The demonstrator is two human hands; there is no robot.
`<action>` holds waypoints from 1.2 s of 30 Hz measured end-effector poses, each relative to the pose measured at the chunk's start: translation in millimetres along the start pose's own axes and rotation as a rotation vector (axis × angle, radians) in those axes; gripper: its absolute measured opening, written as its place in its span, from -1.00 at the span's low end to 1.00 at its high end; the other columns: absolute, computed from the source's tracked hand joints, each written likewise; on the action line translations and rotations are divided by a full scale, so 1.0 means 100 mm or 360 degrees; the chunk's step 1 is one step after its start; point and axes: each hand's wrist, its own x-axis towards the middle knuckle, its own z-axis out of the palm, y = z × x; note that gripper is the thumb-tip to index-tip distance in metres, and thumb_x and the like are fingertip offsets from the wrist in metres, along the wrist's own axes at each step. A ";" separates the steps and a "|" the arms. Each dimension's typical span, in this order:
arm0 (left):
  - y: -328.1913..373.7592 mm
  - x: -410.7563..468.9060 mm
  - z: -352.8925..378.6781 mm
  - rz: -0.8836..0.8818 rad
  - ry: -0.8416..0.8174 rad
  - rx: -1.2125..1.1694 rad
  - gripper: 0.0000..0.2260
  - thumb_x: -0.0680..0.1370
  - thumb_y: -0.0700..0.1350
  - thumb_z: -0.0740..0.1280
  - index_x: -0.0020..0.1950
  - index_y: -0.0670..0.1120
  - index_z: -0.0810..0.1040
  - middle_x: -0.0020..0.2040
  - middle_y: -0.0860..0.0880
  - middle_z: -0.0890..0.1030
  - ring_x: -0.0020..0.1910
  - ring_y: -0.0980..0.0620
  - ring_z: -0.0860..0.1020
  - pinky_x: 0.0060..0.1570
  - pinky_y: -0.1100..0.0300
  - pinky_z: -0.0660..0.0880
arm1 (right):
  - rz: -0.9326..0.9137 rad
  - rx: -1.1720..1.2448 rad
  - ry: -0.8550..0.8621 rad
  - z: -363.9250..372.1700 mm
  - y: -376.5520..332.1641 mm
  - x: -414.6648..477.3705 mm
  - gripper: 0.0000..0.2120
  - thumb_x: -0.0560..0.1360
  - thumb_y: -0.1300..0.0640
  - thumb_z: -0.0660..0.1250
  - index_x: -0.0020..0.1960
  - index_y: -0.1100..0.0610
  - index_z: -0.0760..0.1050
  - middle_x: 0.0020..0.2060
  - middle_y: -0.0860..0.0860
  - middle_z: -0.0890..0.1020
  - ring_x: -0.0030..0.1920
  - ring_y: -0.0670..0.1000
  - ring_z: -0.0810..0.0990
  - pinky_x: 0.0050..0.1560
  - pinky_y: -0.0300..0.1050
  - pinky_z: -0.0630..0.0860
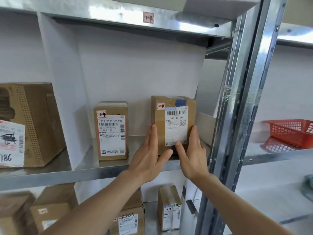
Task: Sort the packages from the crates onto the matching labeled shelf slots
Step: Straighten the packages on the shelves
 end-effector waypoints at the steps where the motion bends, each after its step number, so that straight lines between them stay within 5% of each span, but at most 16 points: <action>1: 0.01 -0.02 -0.01 -0.0004 0.0001 0.0010 -0.19 0.62 0.27 0.06 0.54 0.01 -0.48 0.61 0.01 -0.36 0.62 0.05 -0.07 0.44 0.26 0.08 | 0.0007 0.0001 -0.0004 -0.01 0.00 -0.01 -0.26 0.61 -0.33 0.09 0.60 0.09 0.02 0.44 -0.03 0.45 0.26 0.06 0.54 0.27 0.30 0.45; 19: 0.17 -0.11 -0.01 -0.0216 -0.0150 0.0120 -0.16 0.62 0.31 0.05 0.59 -0.08 -0.40 0.63 -0.02 -0.33 0.59 -0.10 0.15 0.46 0.06 0.24 | 0.0052 -0.0011 -0.0173 0.04 0.16 -0.13 -0.27 0.56 -0.32 0.07 0.55 0.11 0.07 0.41 -0.06 0.45 0.20 0.08 0.55 0.33 0.28 0.35; 22: 0.13 -0.18 0.02 -0.0166 -0.0121 0.0088 -0.17 0.62 0.30 0.06 0.59 -0.06 -0.40 0.61 0.00 -0.37 0.63 0.02 -0.05 0.50 0.21 0.03 | 0.0093 -0.0102 -0.0204 0.04 0.17 -0.18 -0.14 0.56 -0.36 0.00 0.67 0.12 -0.12 0.65 0.09 0.15 0.60 0.14 0.21 0.54 0.31 0.13; 25: 0.06 -0.32 0.03 -0.0083 -0.0110 0.0105 -0.15 0.57 0.37 -0.01 0.58 -0.03 -0.44 0.58 0.04 -0.44 0.60 0.14 -0.22 0.55 0.21 -0.07 | 0.0088 -0.0152 -0.0132 0.05 0.09 -0.28 -0.09 0.56 -0.37 -0.05 0.68 0.15 -0.23 0.68 0.08 -0.17 0.66 -0.04 -0.21 0.63 0.25 -0.10; 36: -0.26 -0.90 -0.35 0.0237 0.0152 0.0174 -0.28 0.59 0.39 -0.08 0.59 0.08 -0.30 0.62 0.15 -0.31 0.58 0.27 -0.26 0.52 0.31 -0.06 | -0.0241 -0.0005 -0.0085 0.38 -0.62 -0.45 -0.22 0.61 -0.27 0.00 0.67 0.10 -0.16 0.66 -0.02 -0.09 0.66 -0.07 -0.09 0.61 0.09 0.00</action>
